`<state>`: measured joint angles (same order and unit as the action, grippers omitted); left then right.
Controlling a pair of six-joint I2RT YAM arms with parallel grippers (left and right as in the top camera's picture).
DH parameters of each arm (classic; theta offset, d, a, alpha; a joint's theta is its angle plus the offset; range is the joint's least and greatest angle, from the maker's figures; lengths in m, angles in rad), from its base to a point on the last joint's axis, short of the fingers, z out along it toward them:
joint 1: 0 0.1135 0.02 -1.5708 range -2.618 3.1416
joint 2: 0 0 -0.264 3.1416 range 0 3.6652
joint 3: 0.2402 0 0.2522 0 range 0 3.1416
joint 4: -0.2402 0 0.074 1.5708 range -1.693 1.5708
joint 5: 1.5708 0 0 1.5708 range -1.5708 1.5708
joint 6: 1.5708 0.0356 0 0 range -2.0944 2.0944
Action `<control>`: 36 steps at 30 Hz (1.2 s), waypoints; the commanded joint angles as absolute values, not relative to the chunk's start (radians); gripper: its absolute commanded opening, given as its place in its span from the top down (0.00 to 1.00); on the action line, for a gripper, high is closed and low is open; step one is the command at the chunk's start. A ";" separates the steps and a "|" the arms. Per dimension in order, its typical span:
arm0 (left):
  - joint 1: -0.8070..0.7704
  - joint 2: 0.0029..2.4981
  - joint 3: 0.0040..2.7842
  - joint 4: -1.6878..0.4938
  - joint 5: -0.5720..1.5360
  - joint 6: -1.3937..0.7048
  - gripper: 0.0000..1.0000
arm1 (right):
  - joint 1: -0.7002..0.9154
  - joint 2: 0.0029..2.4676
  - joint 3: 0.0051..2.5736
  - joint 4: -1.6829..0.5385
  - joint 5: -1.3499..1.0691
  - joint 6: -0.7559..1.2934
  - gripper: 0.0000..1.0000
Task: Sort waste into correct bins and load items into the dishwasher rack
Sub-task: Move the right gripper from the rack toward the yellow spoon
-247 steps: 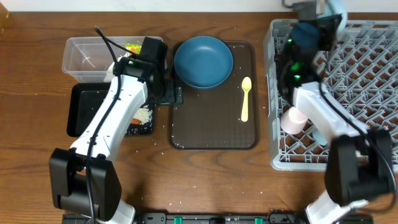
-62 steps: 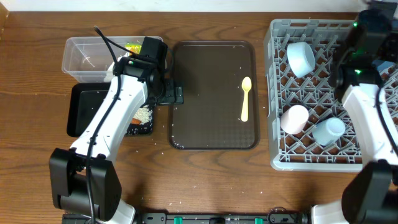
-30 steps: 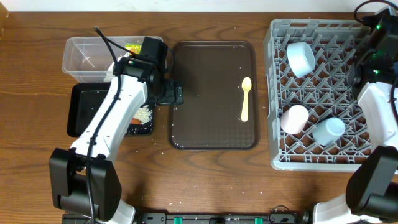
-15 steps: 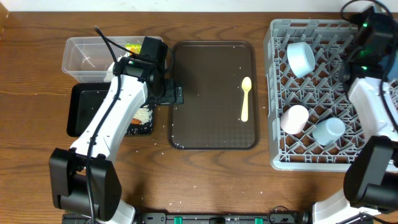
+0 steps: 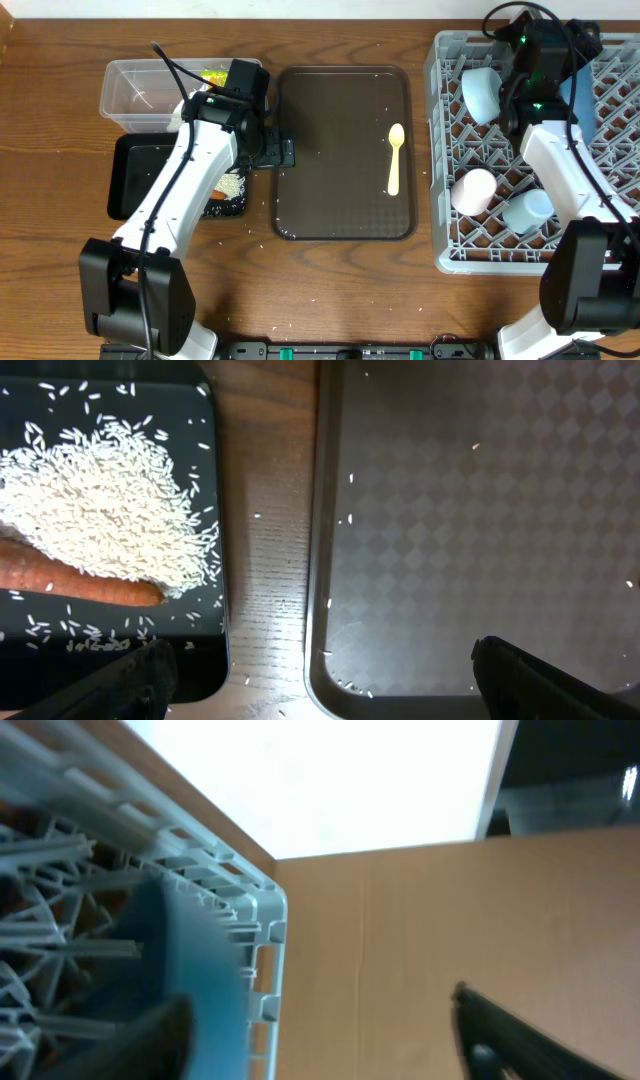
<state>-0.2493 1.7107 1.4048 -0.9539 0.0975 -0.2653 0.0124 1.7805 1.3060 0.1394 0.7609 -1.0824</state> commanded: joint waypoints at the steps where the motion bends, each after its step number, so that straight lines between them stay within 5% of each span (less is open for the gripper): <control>1: -0.245 1.691 1.427 -0.956 0.085 -0.264 0.03 | 0.032 1.792 1.308 0.191 0.804 -1.061 0.04; 7: -0.245 1.691 1.427 -0.956 0.085 -0.264 0.03 | 0.048 1.769 1.308 0.334 0.860 -1.024 0.01; 15: -0.245 1.691 1.427 -0.956 0.085 -0.264 0.03 | 0.126 1.731 1.308 0.215 0.780 -0.819 0.01; 24: -0.245 1.691 1.427 -0.956 0.085 -0.264 0.03 | 0.243 1.727 1.308 -0.199 0.125 -0.237 0.01; 32: -0.245 1.691 1.427 -0.956 0.085 -0.264 0.03 | 0.274 1.728 1.306 -0.295 -0.436 0.221 0.01; 36: -0.245 1.691 1.427 -0.956 0.085 -0.264 0.03 | 0.319 1.730 1.305 -0.327 -0.379 0.255 0.16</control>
